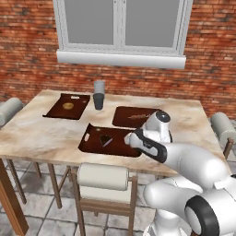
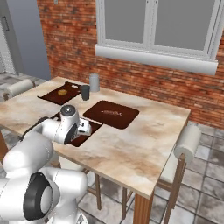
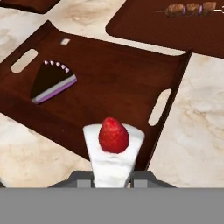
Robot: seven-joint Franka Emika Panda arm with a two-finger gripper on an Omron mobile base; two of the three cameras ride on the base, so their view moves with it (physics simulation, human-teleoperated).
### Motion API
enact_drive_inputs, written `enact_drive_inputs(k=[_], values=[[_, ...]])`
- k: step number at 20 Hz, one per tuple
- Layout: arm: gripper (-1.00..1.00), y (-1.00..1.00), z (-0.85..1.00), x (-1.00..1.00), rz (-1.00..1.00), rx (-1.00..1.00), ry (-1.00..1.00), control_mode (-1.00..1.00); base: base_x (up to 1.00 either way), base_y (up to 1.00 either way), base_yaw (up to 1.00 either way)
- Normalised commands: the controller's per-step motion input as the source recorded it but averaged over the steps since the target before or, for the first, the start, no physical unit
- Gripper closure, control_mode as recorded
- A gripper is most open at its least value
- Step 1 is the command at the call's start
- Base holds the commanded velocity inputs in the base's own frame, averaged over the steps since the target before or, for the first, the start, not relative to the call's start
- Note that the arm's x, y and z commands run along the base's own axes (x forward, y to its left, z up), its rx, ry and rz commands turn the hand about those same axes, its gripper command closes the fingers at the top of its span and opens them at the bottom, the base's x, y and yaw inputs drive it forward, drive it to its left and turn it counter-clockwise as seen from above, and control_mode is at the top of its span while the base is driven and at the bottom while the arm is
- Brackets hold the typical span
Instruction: Take the cakes from the fridge and place them on the empty tray on the dining counter.
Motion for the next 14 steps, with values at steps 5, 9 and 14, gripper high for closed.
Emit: enact_drive_inputs(k=[5, 9, 14], values=[[1.0, 0.0, -0.18, 0.13, 0.0, 0.0, -0.05, -1.0, 0.0, 0.0, 0.0], [1.0, 0.05, -0.18, 0.18, 0.0, 0.0, -0.01, -1.0, 0.0, 0.0, 0.0], [1.0, 0.07, -0.24, 0.26, 0.0, 0.0, 0.01, -1.0, 0.0, 0.0, 0.0]])
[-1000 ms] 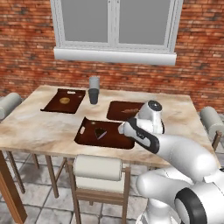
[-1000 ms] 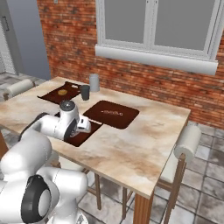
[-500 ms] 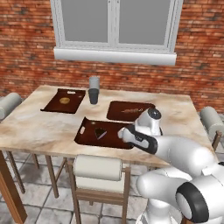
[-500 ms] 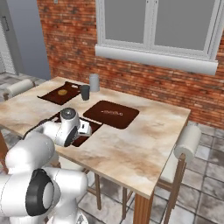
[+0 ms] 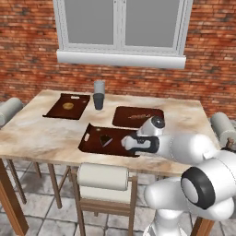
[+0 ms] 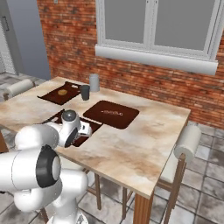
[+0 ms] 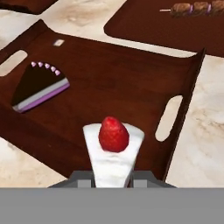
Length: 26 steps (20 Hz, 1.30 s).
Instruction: Take the cakes from the fridge and place them on the empty tray on the dining counter.
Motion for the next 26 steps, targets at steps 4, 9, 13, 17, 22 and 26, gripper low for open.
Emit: enact_drive_inputs(k=[4, 9, 13, 17, 22, 26], values=[[1.0, 0.02, -0.26, 0.21, 0.0, 0.0, 0.01, -1.0, 0.0, 0.0, 0.0], [1.0, 0.0, -0.24, 0.19, 0.0, 0.0, 0.0, -1.0, 0.0, 0.0, 0.0], [1.0, 0.0, -0.23, 0.19, 0.0, 0.0, 0.0, -1.0, 0.0, 0.0, 0.0], [1.0, 0.01, -0.25, 0.21, 0.0, 0.0, 0.0, -1.0, 0.0, 0.0, 0.0], [-1.0, 0.02, -0.2, 0.12, 0.0, 0.0, 0.0, -1.0, 0.0, 0.0, 0.0], [-1.0, -0.07, 0.0, -0.02, 0.0, 0.0, -0.01, -1.0, 0.0, 0.0, 0.0]])
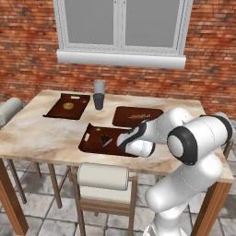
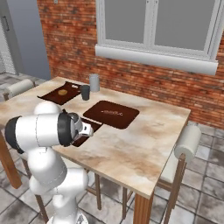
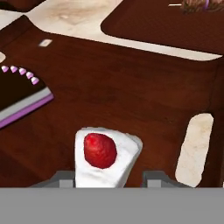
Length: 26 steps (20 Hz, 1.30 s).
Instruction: Take the cakes from the fridge and place them on the empty tray on the dining counter.
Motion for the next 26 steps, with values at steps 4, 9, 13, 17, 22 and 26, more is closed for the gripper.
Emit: enact_drive_inputs(k=[4, 9, 13, 17, 22, 26], values=[[-1.0, -0.02, 0.19, -0.02, 0.0, 0.0, -0.01, -1.0, 0.0, 0.0, 0.0], [-1.0, 0.0, 0.76, 0.0, 0.0, 0.0, 0.0, -1.0, 0.0, 0.0, 0.0], [-1.0, 0.0, 0.99, -0.04, 0.0, 0.0, 0.01, -1.0, 0.0, 0.0, 0.0], [-1.0, 0.0, 1.0, -0.06, 0.0, 0.0, 0.13, -1.0, 0.0, 0.0, 0.0], [-1.0, -0.01, 1.0, -0.34, 0.0, 0.0, 0.18, -1.0, 0.0, 0.0, 0.0], [-1.0, -0.18, 0.83, -0.97, 0.0, 0.0, -0.03, -1.0, 0.0, 0.0, 0.0]])
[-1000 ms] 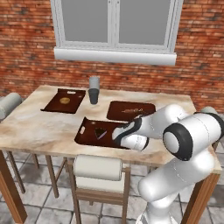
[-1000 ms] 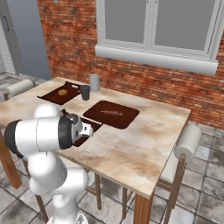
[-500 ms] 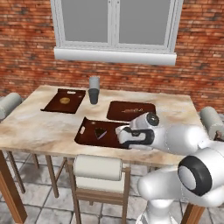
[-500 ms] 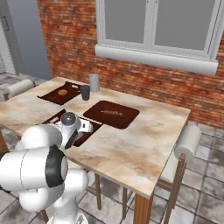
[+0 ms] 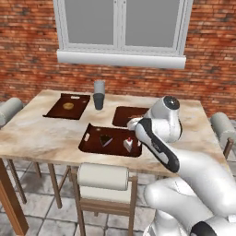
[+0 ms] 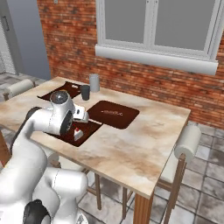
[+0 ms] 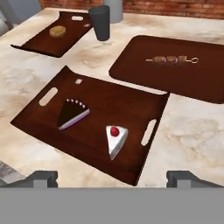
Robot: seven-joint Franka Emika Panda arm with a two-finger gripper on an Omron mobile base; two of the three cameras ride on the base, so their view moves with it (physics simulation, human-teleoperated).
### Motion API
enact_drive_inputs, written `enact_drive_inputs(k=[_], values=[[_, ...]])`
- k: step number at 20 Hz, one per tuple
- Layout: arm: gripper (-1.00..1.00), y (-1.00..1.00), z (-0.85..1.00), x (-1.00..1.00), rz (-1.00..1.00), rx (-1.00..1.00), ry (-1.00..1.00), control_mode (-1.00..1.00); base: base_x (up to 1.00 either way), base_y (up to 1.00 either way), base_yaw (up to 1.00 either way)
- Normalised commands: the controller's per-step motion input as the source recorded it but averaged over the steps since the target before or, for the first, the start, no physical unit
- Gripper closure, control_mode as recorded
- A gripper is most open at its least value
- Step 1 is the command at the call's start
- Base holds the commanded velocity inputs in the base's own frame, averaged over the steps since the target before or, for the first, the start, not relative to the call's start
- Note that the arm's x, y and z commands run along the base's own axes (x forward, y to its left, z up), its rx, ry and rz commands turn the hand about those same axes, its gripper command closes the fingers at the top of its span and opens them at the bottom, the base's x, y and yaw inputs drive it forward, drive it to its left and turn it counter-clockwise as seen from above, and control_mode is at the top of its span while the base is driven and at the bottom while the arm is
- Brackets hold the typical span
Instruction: Take the cakes from the fridge and place them on the empty tray on the dining counter.
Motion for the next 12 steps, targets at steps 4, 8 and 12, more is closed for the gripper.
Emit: enact_drive_inputs(k=[4, 8, 12], values=[[-1.0, -0.16, 0.74, -1.0, 0.0, 0.0, -0.14, -1.0, 0.0, 0.0, 0.0], [-1.0, -0.06, 0.78, -1.0, 0.0, 0.0, -0.15, -1.0, 0.0, 0.0, 0.0], [-1.0, 0.0, 0.84, -1.0, 0.0, -0.01, -0.12, -1.0, 0.0, 0.0, 0.0]])
